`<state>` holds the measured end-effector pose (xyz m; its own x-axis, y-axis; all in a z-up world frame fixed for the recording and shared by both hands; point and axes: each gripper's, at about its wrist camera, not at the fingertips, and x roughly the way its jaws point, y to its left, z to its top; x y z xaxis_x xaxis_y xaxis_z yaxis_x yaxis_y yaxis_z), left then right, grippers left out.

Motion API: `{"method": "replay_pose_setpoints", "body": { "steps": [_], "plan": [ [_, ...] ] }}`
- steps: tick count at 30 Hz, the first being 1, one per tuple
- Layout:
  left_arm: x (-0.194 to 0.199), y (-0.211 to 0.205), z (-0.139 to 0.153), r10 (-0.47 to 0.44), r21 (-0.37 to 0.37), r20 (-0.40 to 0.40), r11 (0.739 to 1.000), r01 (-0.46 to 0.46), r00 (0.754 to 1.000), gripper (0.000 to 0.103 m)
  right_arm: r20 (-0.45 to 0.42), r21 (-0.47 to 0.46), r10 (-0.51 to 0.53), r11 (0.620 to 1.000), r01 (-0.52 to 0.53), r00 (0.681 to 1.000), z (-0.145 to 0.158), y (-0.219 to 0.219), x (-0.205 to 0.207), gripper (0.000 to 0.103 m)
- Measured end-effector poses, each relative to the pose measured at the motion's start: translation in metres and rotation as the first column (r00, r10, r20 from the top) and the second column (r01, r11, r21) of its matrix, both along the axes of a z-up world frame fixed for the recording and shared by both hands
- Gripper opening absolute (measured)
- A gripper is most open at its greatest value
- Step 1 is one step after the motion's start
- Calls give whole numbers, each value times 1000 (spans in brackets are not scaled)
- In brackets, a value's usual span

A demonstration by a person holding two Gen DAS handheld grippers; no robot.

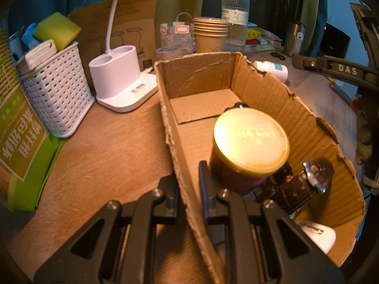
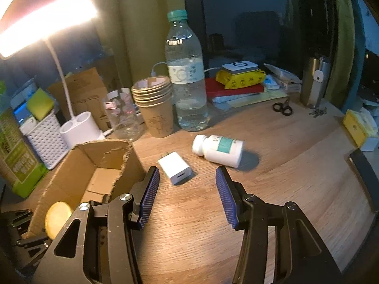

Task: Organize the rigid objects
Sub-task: 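Move the right gripper to the white pill bottle and close on it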

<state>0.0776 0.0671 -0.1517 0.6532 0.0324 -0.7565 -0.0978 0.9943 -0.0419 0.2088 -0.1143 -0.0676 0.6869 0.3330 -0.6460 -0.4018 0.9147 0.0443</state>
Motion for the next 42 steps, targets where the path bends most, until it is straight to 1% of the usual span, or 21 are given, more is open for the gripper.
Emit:
{"method": "replay_pose_setpoints", "body": {
  "steps": [8, 17, 18, 19, 21, 24, 28, 32, 42],
  "plan": [
    [0, 0, 0, 0, 0, 0, 1000, 0, 1000, 15, -10, -29, -35, 999, 35, 999, -9, -5, 16, 53],
    [0, 0, 0, 0, 0, 0, 1000, 0, 1000, 15, -26, -70, -24, 997, 22, 999, -20, 3, 35, 54],
    [0, 0, 0, 0, 0, 0, 1000, 0, 1000, 15, -23, -80, -28, 996, 26, 999, -21, 3, 38, 55],
    [0, 0, 0, 0, 0, 0, 1000, 0, 1000, 15, -23, -91, -30, 995, 28, 999, -22, 4, 42, 62],
    [0, 0, 0, 0, -1, 0, 1000, 0, 1000, 15, -26, -103, -33, 994, 30, 999, -24, 2, 50, 67],
    [0, 0, 0, 0, -1, 0, 1000, 0, 1000, 15, -28, -103, -38, 994, 35, 999, -24, -4, 63, 67],
    [0, 0, 0, 0, 0, 0, 1000, 0, 1000, 15, -47, -114, -22, 993, 17, 999, -29, -9, 84, 68],
    [0, 0, 0, 0, -1, 0, 1000, 0, 1000, 15, -72, -111, 23, 993, -31, 997, -35, -9, 99, 68],
    [0, 0, 0, 0, -1, -1, 1000, 0, 1000, 15, -109, -137, 123, 981, -137, 987, -41, 1, 117, 68]
  ]
}}
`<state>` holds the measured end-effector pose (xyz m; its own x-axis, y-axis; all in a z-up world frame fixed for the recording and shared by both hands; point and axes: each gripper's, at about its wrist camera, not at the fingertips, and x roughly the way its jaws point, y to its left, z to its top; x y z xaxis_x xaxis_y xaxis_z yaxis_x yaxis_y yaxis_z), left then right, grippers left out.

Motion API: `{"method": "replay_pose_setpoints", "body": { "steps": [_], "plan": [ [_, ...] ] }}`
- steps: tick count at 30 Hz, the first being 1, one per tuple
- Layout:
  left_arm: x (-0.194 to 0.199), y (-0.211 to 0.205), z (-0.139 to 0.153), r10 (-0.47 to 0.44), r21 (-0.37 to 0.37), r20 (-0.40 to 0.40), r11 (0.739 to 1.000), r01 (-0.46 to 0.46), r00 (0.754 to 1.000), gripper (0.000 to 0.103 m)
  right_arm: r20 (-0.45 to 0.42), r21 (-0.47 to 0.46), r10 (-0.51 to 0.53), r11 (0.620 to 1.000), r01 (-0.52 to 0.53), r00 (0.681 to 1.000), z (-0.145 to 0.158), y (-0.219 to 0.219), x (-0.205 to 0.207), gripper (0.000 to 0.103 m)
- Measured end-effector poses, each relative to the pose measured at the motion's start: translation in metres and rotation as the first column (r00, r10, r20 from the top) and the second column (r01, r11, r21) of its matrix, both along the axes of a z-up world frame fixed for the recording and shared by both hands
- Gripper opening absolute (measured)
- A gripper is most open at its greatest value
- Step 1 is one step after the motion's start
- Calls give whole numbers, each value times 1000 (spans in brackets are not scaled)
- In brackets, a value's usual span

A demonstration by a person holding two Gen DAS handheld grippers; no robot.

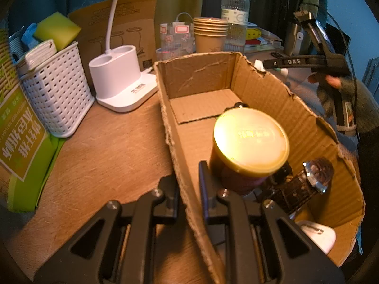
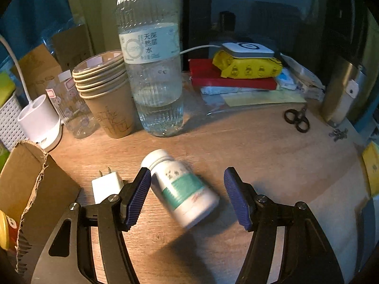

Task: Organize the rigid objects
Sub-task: 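Move the right gripper to the white pill bottle and close on it, then lift the pill bottle with the right gripper and carry it over the box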

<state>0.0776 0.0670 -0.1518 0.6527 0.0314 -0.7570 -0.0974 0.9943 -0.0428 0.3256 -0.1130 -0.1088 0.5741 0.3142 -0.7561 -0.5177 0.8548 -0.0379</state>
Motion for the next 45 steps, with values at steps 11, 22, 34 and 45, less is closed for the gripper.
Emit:
{"method": "replay_pose_setpoints", "body": {
  "steps": [11, 22, 34, 45],
  "plan": [
    [0, 0, 0, 0, 0, 0, 1000, 0, 1000, 15, -21, -56, -17, 998, 15, 1000, -18, 9, -9, 52],
    [0, 0, 0, 0, 1, 0, 1000, 0, 1000, 15, 35, -27, -24, 999, 25, 999, -1, 0, -38, 45],
    [0, 0, 0, 0, 0, 0, 1000, 0, 1000, 15, 157, 11, 51, 998, -54, 986, 49, 20, -101, 45],
    [0, 1, 0, -1, 0, -1, 1000, 1, 1000, 15, 230, -22, 154, 988, -153, 961, 71, 50, -149, 45]
  ]
}}
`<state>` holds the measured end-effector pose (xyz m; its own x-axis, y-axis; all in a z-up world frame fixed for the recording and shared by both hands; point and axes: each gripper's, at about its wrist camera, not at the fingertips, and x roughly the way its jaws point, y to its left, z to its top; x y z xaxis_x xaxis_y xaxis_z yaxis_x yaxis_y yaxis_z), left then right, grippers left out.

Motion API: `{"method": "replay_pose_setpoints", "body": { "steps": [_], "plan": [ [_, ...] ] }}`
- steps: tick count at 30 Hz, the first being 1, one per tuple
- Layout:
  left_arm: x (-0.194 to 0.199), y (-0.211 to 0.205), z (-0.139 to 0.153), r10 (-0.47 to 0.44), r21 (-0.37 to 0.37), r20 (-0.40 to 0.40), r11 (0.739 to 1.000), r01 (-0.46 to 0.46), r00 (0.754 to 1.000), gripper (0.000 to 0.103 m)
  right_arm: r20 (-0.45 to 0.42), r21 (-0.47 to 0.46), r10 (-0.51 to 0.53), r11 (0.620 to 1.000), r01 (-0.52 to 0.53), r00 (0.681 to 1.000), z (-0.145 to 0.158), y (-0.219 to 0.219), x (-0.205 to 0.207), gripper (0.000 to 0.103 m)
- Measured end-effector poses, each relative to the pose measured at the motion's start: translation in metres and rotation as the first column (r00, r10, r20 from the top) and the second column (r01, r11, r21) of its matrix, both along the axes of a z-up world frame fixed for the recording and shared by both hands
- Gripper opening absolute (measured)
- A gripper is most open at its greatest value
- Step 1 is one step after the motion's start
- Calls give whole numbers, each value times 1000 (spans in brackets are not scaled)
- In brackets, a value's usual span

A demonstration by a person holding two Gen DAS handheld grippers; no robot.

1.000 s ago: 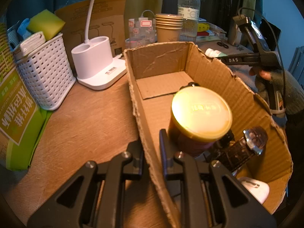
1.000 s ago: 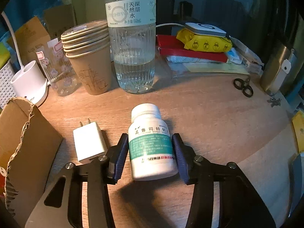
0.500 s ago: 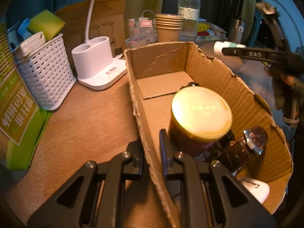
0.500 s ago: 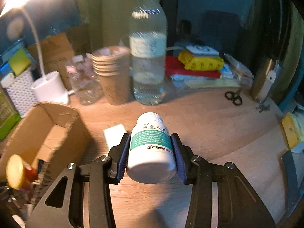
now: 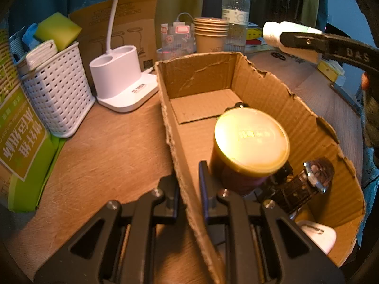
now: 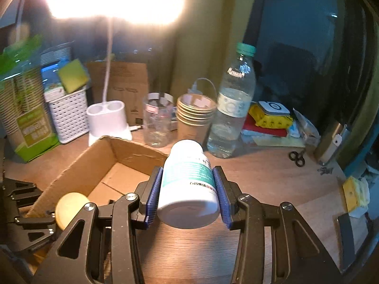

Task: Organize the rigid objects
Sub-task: 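Lift the pill bottle with the right gripper and carry it over the box, then lower the pill bottle into the box and open the right gripper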

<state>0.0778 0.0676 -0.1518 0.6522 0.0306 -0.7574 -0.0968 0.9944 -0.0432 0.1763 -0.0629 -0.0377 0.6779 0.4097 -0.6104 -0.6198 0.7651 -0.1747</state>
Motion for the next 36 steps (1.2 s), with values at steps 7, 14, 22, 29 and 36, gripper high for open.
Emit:
{"method": "replay_pose_setpoints", "body": {
  "steps": [7, 14, 22, 29, 36],
  "plan": [
    [0, -1, 0, 0, 0, 0, 1000, 0, 1000, 15, 14, 6, 54, 999, -54, 998, 6, 14, -20, 45],
    [0, -1, 0, 0, 0, 0, 1000, 0, 1000, 15, 3, 3, 104, 995, -104, 995, 3, 31, -33, 45],
    [0, -1, 0, 0, 0, 0, 1000, 0, 1000, 15, -26, -21, 142, 990, -143, 990, -10, 48, -39, 45],
    [0, -1, 0, 0, 0, 0, 1000, 0, 1000, 15, -55, -36, 149, 988, -151, 987, -22, 54, -37, 45],
    [0, 0, 0, 0, 0, 0, 1000, 0, 1000, 15, -76, -49, 144, 988, -148, 987, -29, 57, -34, 45]
  ]
}}
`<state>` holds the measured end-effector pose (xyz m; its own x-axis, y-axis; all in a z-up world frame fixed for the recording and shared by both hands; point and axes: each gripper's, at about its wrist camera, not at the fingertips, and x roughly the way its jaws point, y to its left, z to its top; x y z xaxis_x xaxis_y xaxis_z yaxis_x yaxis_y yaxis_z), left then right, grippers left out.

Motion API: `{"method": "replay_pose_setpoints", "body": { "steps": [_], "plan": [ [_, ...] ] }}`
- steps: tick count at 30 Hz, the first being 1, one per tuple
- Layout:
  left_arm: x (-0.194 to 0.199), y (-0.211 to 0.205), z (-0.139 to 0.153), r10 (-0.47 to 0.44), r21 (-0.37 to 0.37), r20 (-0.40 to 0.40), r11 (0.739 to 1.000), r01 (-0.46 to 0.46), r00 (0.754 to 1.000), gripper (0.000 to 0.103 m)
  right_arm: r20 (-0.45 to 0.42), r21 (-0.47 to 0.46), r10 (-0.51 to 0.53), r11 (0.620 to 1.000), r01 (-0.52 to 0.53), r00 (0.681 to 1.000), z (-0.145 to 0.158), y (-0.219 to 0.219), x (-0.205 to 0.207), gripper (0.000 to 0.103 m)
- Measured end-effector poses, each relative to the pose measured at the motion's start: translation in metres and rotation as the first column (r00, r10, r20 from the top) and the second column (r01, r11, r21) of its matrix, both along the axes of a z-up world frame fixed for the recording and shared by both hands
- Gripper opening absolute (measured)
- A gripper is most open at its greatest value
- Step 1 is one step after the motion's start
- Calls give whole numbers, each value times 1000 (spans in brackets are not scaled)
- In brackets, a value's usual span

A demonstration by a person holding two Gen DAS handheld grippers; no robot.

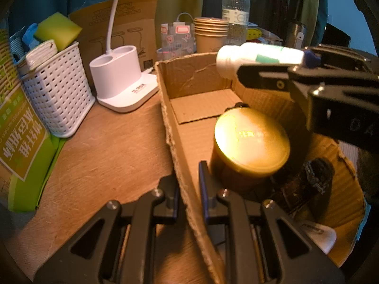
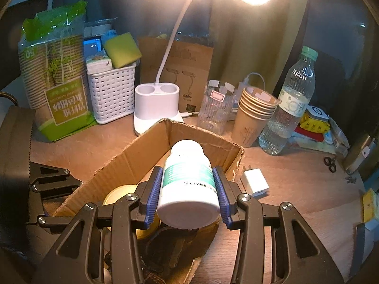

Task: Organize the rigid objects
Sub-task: 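Lower the pill bottle into the box and open the right gripper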

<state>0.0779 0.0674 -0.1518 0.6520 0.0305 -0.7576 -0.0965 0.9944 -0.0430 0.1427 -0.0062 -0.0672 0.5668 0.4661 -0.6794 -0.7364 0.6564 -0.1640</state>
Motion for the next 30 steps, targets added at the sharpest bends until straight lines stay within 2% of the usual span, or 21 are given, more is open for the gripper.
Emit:
{"method": "replay_pose_setpoints", "body": {
  "steps": [9, 15, 30],
  "plan": [
    [0, 0, 0, 1, 1, 0, 1000, -1, 1000, 15, -22, -18, -18, 1000, 17, 1000, -7, -1, 4, 45],
    [-1, 1, 1, 1, 1, 1, 1000, -1, 1000, 15, -22, -26, -15, 1000, 14, 1000, -8, 1, 4, 50],
    [-1, 1, 1, 2, 2, 1, 1000, -2, 1000, 15, -7, 26, -36, 999, 36, 999, 7, -14, 4, 50]
  ]
}}
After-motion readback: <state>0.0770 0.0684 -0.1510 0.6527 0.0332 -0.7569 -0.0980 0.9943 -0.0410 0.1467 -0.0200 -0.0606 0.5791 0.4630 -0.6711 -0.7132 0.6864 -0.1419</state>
